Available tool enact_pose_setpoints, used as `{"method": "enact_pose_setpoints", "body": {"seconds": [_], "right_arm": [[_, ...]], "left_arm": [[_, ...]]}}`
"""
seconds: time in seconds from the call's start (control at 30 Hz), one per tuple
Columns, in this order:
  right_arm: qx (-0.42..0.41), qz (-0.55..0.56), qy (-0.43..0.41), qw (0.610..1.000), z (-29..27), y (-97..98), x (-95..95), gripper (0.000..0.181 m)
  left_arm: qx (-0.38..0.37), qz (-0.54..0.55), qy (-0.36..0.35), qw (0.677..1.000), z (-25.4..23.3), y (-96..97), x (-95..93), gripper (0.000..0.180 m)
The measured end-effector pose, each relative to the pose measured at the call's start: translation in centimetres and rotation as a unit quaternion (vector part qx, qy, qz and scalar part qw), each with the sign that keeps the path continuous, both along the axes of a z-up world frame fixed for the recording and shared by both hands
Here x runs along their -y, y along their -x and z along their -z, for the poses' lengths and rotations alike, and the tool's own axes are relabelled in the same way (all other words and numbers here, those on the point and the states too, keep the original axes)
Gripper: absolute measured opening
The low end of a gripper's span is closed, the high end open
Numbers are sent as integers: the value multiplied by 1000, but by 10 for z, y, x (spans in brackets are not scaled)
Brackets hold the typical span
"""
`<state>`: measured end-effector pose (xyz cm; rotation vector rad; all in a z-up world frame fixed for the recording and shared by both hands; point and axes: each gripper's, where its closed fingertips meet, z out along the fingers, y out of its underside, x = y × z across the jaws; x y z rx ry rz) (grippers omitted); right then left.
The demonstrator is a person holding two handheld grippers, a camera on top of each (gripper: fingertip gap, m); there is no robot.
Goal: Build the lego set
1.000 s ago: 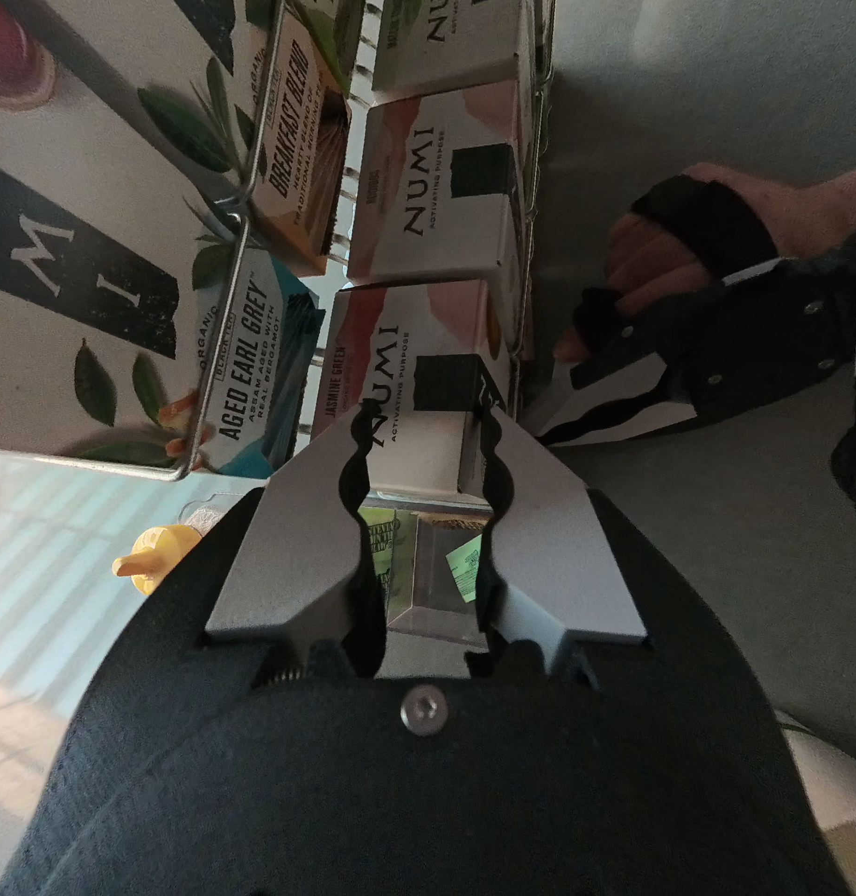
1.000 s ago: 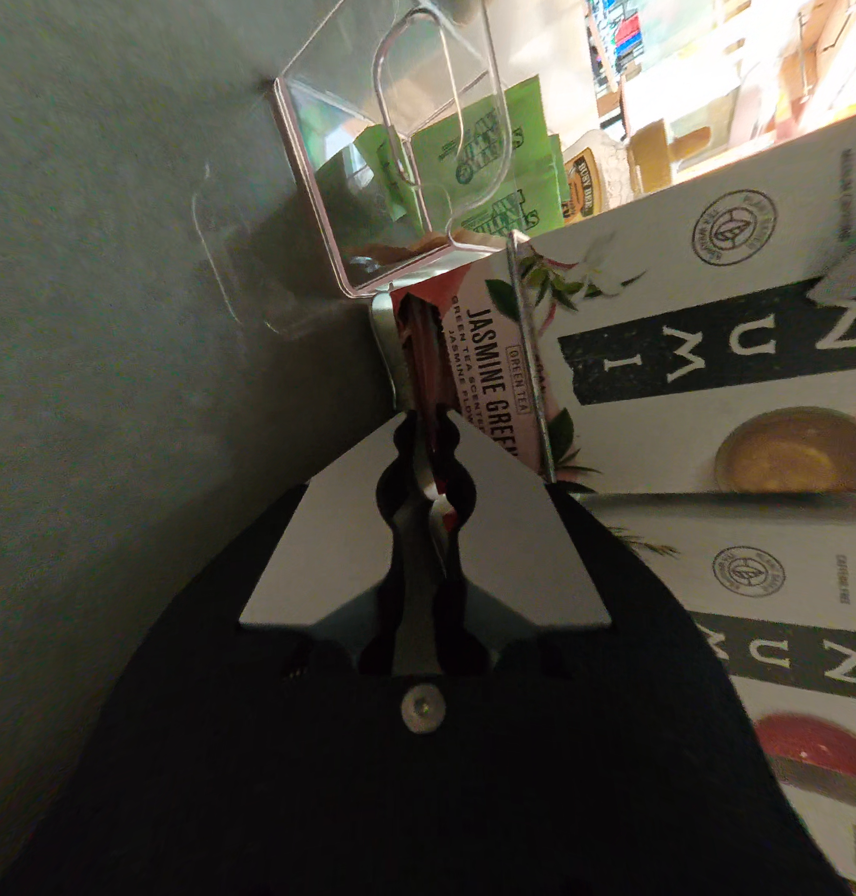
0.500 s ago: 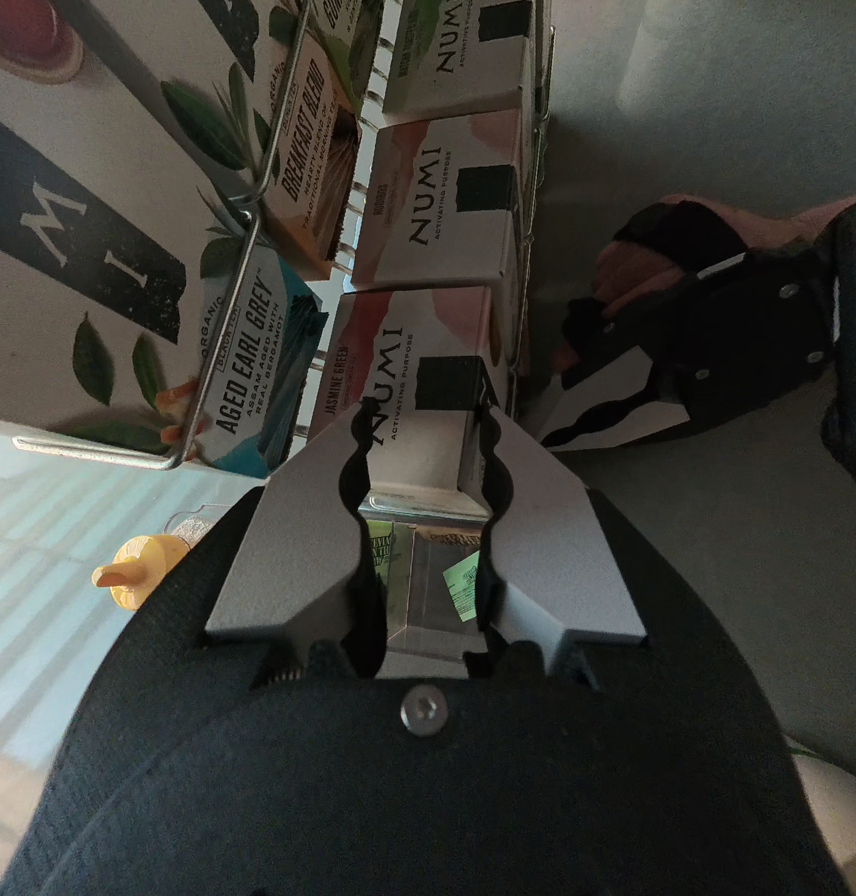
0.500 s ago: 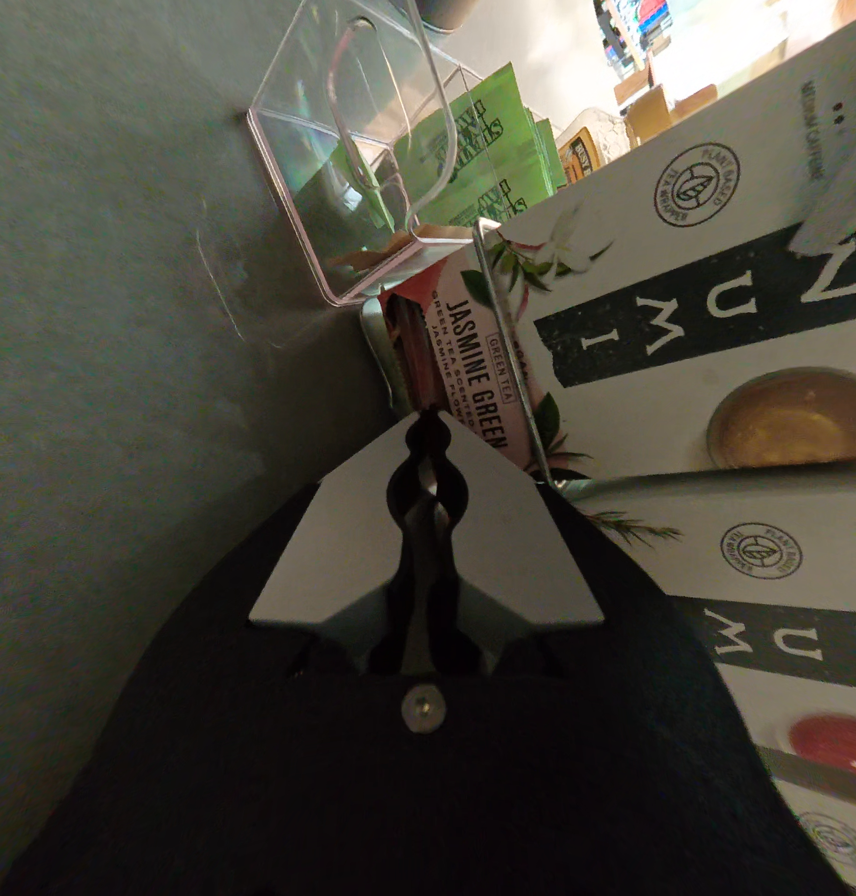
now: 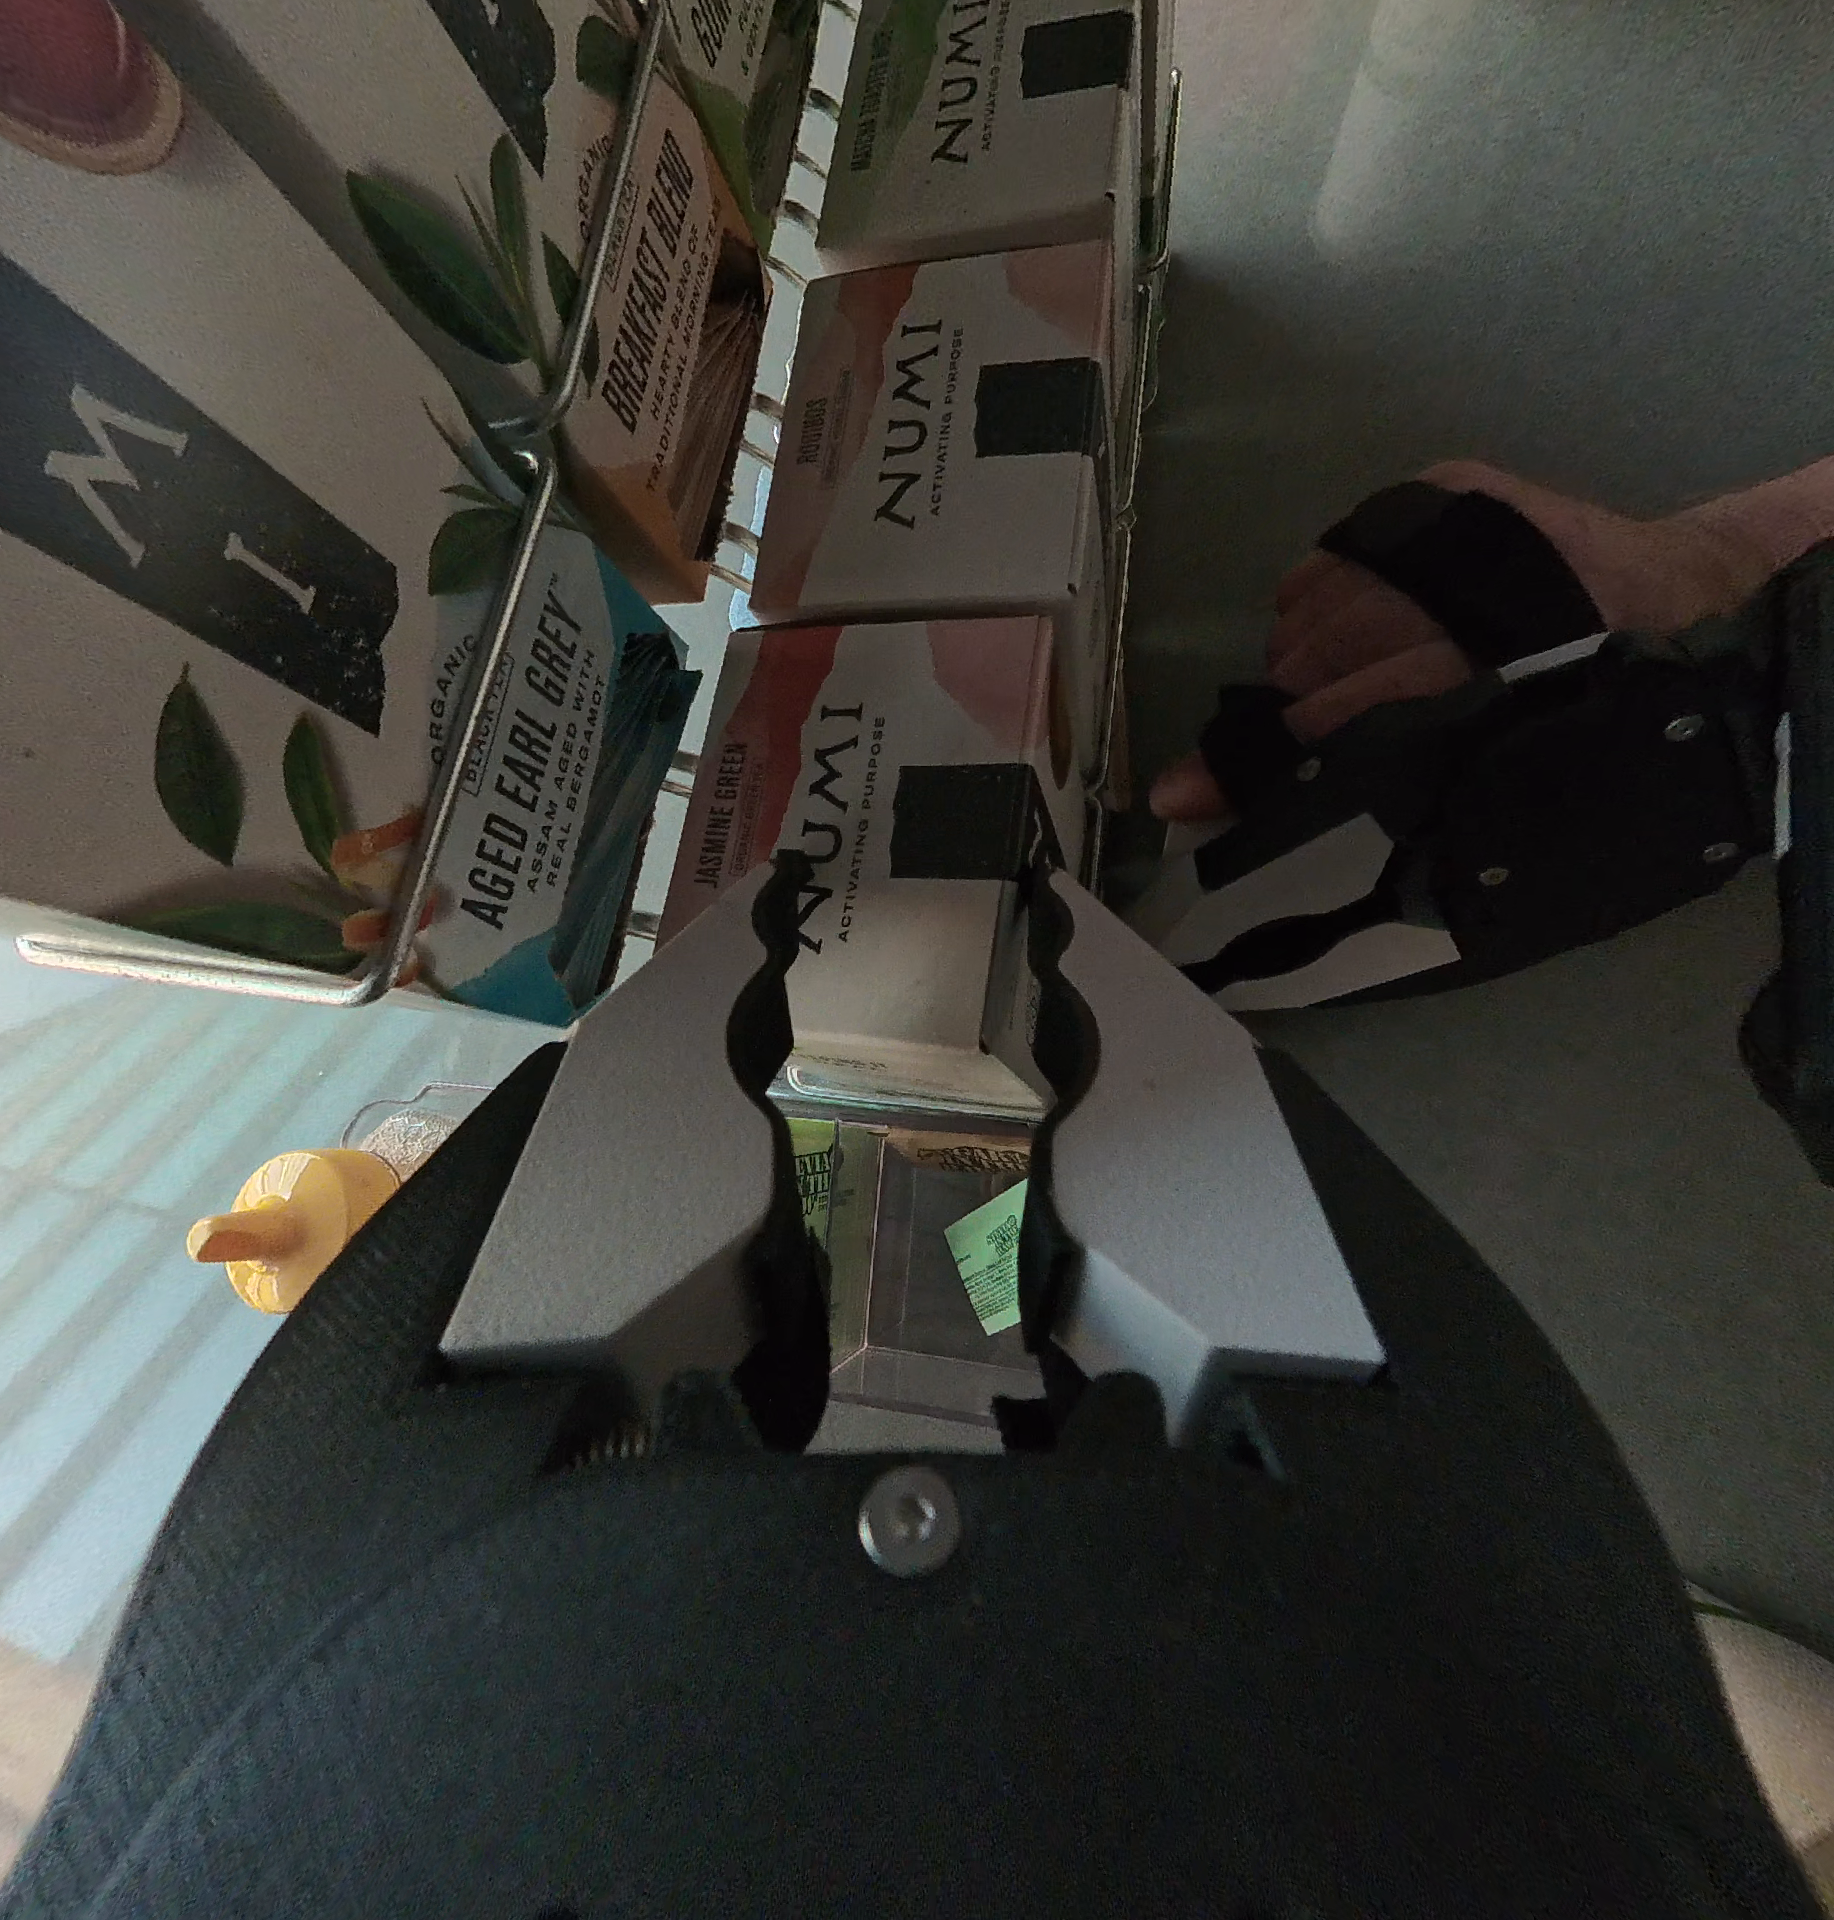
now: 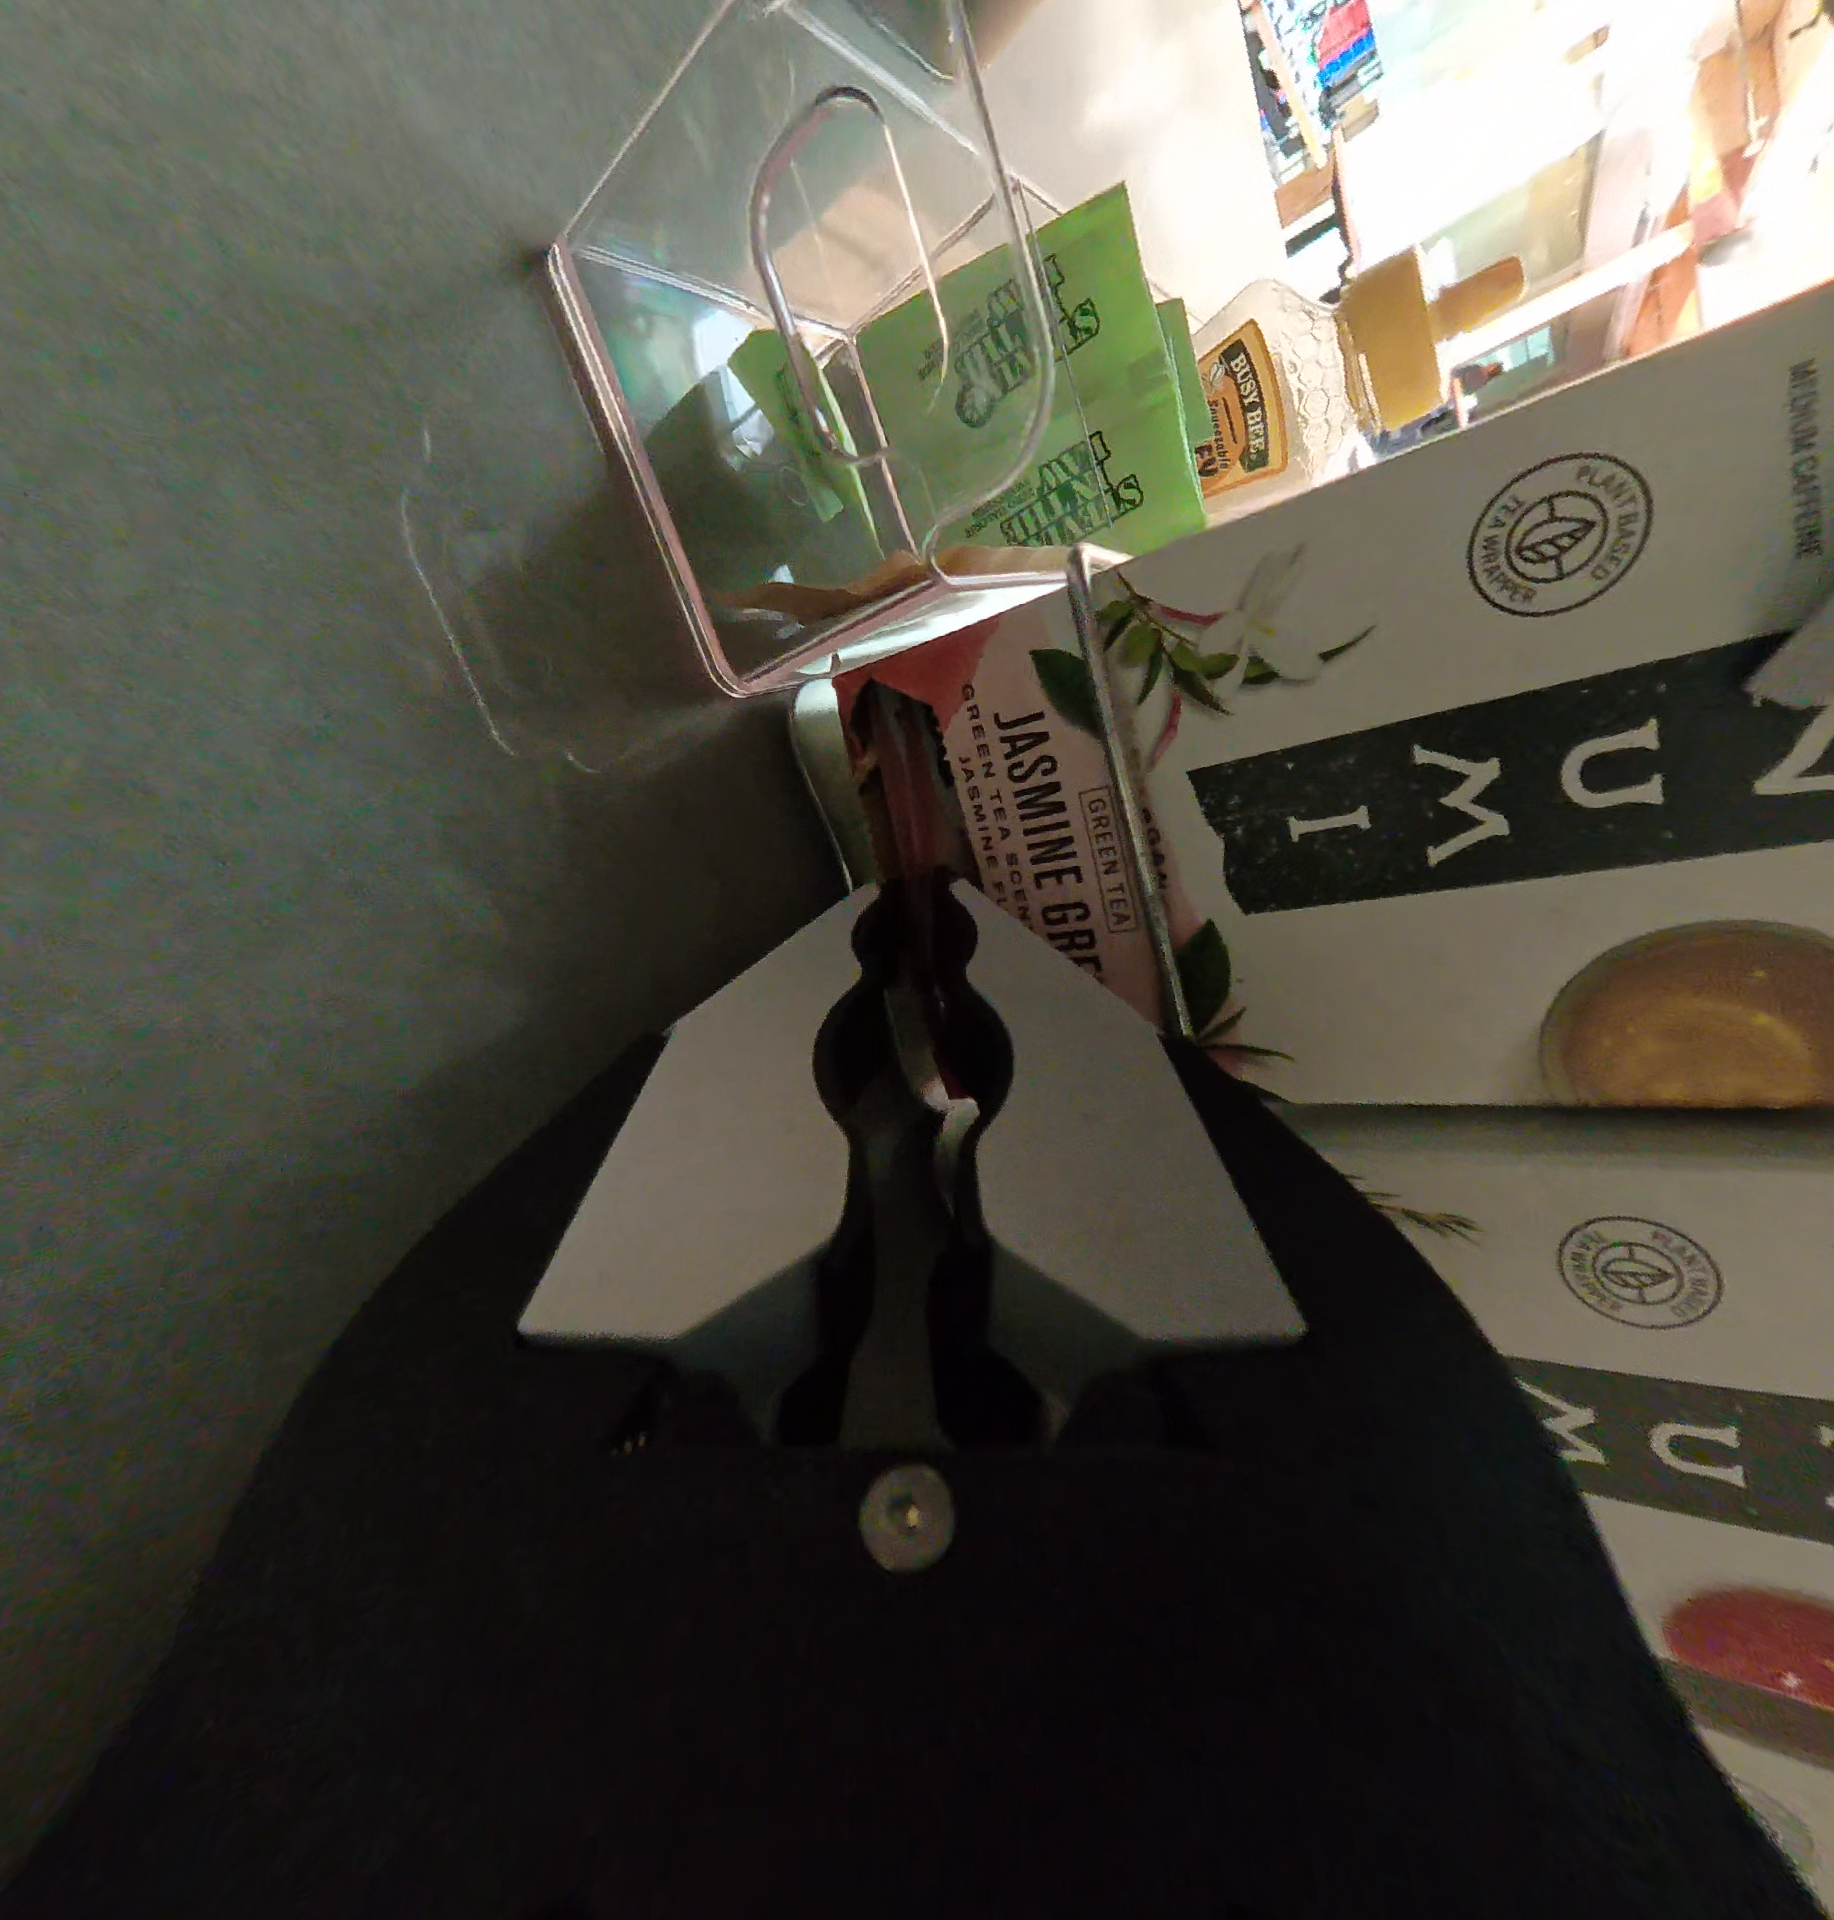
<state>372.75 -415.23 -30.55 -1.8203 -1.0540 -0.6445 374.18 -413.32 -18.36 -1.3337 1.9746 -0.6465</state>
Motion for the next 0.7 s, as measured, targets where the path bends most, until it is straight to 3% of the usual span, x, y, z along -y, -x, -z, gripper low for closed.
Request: {"method": "enact_pose_setpoints", "body": {"seconds": [0.17,0.3,0.7], "right_arm": [[-14,-1,8,1000,1,5,1,9],[-40,0,1,999,-5,3,0,0],[-15,3,5,1000,-2,2,-4,0]], "left_arm": [[1,1,1,1000,0,-1,0,42],[1,2,3,1000,0,-1,0,42],[3,2,8,1000,0,-1,0,42]]}}
